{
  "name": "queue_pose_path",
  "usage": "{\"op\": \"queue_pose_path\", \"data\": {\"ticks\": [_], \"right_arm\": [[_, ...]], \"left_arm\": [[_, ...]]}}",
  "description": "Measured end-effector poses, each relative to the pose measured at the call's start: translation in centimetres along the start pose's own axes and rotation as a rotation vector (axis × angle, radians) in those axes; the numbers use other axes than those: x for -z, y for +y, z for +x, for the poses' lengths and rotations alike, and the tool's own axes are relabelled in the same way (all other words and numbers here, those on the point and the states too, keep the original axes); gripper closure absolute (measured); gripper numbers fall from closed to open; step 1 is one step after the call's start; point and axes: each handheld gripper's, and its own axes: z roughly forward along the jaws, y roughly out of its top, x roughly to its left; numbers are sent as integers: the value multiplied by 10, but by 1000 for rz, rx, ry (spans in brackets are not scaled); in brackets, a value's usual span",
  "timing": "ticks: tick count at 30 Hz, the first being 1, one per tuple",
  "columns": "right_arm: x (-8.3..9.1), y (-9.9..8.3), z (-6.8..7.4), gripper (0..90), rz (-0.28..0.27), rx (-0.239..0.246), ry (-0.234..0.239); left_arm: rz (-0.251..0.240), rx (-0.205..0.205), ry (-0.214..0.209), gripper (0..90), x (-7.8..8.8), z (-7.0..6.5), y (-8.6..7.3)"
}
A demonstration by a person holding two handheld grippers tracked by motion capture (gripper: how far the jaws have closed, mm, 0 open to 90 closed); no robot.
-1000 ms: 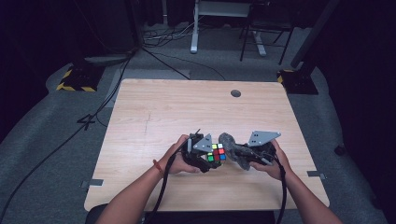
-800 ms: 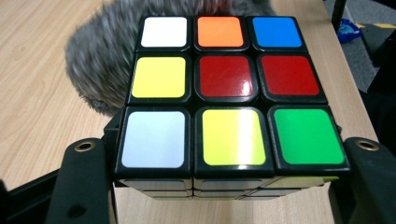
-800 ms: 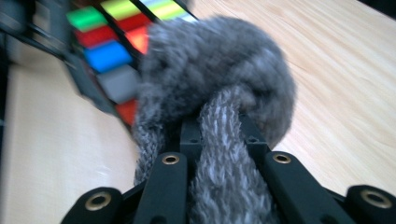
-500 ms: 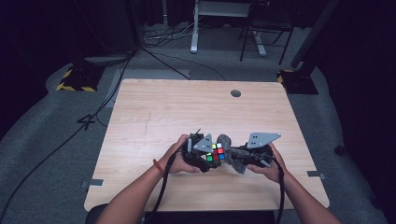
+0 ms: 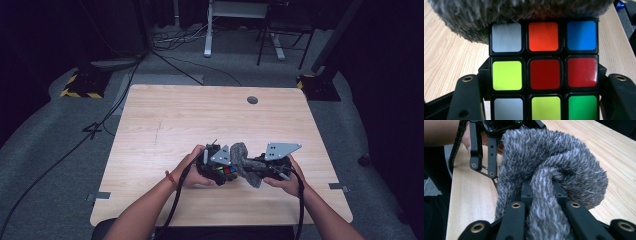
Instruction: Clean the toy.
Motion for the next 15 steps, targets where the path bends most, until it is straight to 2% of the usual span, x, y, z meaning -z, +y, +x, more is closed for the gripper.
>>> {"op": "queue_pose_path", "data": {"ticks": [8,12,15], "right_arm": [[-1,4,3,773,-17,4,14],[-1,3,1,773,13,11,-21],[0,0,-3,773,42,5,-46]], "left_arm": [[12,-10,23,332,-2,-1,2],[-16,-8,19,335,4,-1,2],[-33,-20,40,335,9,-2,4]]}}
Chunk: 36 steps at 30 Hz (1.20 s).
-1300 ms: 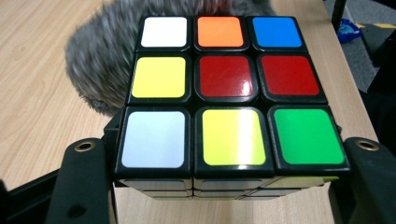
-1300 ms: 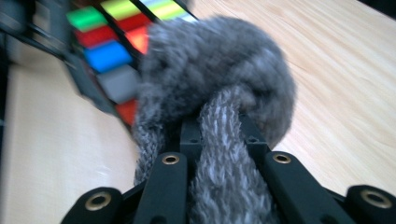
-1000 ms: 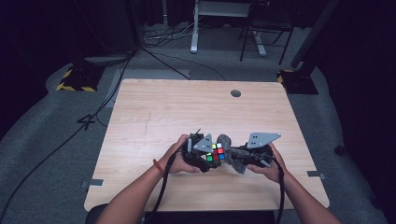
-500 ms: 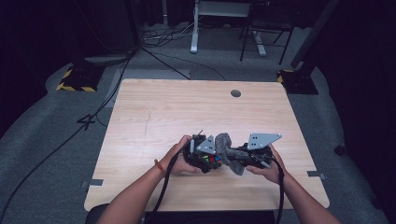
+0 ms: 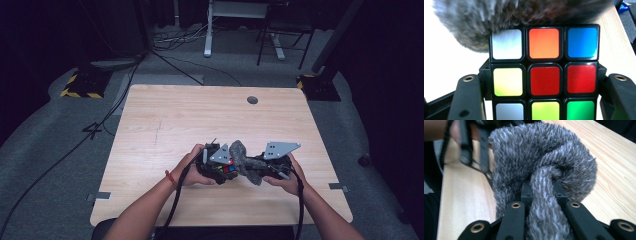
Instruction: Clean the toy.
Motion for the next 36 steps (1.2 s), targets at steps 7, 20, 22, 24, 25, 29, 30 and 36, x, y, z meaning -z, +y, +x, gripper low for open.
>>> {"op": "queue_pose_path", "data": {"ticks": [7,20,22,24,25,29,30,36], "right_arm": [[-1,-9,-7,772,65,7,-19],[5,6,12,769,-4,68,21],[7,6,11,767,-17,59,-12],[8,6,9,768,-18,50,-37],[8,6,8,768,-14,49,-51],[6,1,1,769,14,24,-61],[5,-1,-1,769,27,22,-65],[-3,-10,-8,768,65,-12,-32]], "left_arm": [[-32,0,13,335,11,2,2],[10,13,-23,335,-5,-3,-1],[-8,7,-40,335,-5,-6,1],[-18,-5,-42,335,-4,-10,4],[-22,-11,-47,335,-3,-12,5],[-28,-26,-49,335,2,-14,6],[-34,-25,-49,335,4,-13,6],[-74,-14,-32,336,17,-9,5]]}}
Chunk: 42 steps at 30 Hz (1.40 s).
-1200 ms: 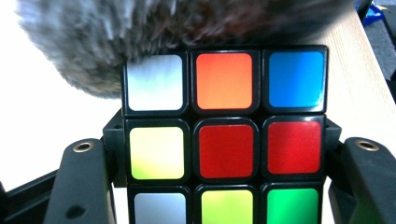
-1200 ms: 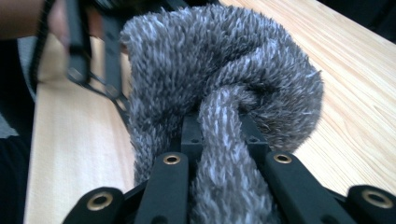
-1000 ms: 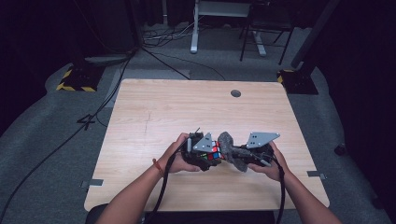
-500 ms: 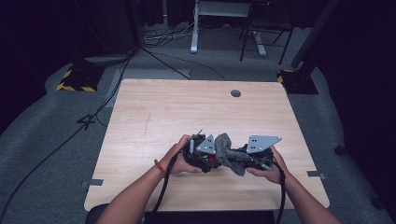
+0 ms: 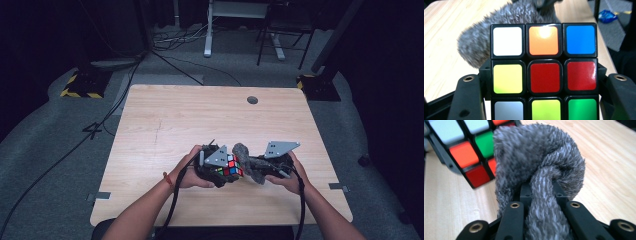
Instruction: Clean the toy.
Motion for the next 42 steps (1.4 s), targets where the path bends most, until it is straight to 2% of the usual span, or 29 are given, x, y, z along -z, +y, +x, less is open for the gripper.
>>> {"op": "queue_pose_path", "data": {"ticks": [5,8,11,15,18,19,26,29,31,33,36,38,40,42], "right_arm": [[-5,-1,3,768,9,-12,57],[-6,0,5,769,-11,-23,96],[-3,2,6,769,-29,-19,91],[0,1,5,769,-48,-25,100],[1,0,3,769,-78,-48,132],[1,0,2,769,-82,-49,134],[6,3,3,770,-95,-33,111],[9,6,7,772,-95,-7,83],[12,8,10,772,-104,10,72],[13,13,16,772,-85,53,52],[10,17,24,770,-74,77,53],[9,17,24,770,-74,73,48],[9,16,22,771,-82,58,45],[8,15,20,771,-69,58,20]], "left_arm": [[-24,13,2,336,3,3,-2],[-40,20,-5,336,3,5,-5],[-40,6,-2,336,4,6,-5],[-32,10,-7,334,2,6,-7],[-74,39,-35,334,3,9,-12],[-71,42,-36,334,3,11,-12],[-44,42,-23,334,1,13,-16],[5,33,8,335,-4,13,-18],[49,24,15,336,-10,12,-19],[69,18,2,336,-16,9,-18],[93,-7,-5,336,-26,2,-14],[98,-11,-20,336,-30,-1,-13],[101,-21,-10,336,-31,-4,-11],[98,-28,-10,336,-31,-4,-9]]}}
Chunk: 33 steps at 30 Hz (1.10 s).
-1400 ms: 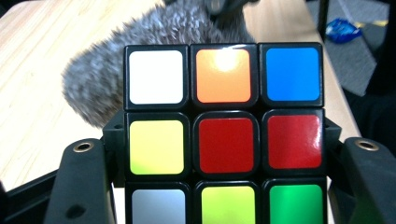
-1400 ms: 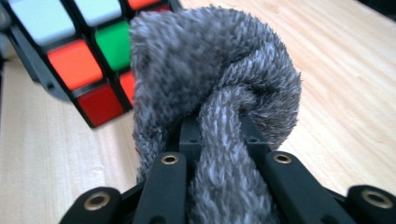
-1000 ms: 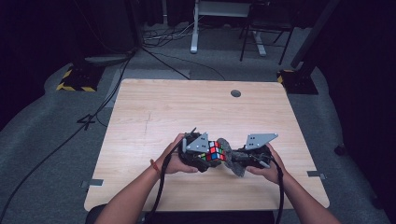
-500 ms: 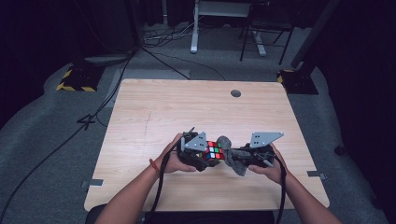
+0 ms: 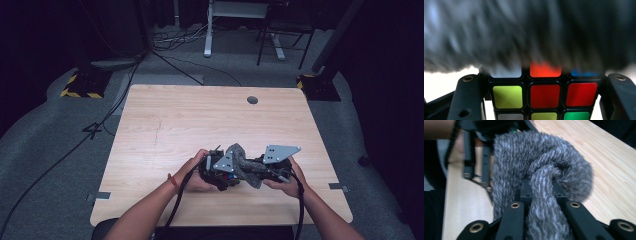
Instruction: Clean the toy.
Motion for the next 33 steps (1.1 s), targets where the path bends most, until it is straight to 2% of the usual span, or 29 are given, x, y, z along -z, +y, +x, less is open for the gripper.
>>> {"op": "queue_pose_path", "data": {"ticks": [5,8,10,11,12,15,20,26,30,33], "right_arm": [[-1,-10,-14,773,32,-35,-49],[-1,-15,-20,773,44,-65,-51],[-3,-18,-22,773,67,-65,-46],[-5,-19,-21,773,62,-65,-32],[-6,-19,-21,773,56,-70,-13],[-7,-15,-16,773,33,-68,35],[-4,-14,-14,773,17,-72,47],[-2,-12,-12,773,-3,-72,32],[2,-9,-11,774,-28,-79,40],[4,-7,-9,775,-44,-72,45]], "left_arm": [[-30,0,1,337,10,1,1],[-98,16,-3,337,23,4,3],[-145,30,-9,337,31,5,4],[-150,31,-5,337,32,6,4],[-148,25,5,337,33,6,4],[-144,51,2,337,29,8,0],[-143,57,3,336,26,9,-2],[-99,60,11,335,22,11,-5],[-74,53,23,334,21,11,-6],[-32,52,31,334,17,11,-8]]}}
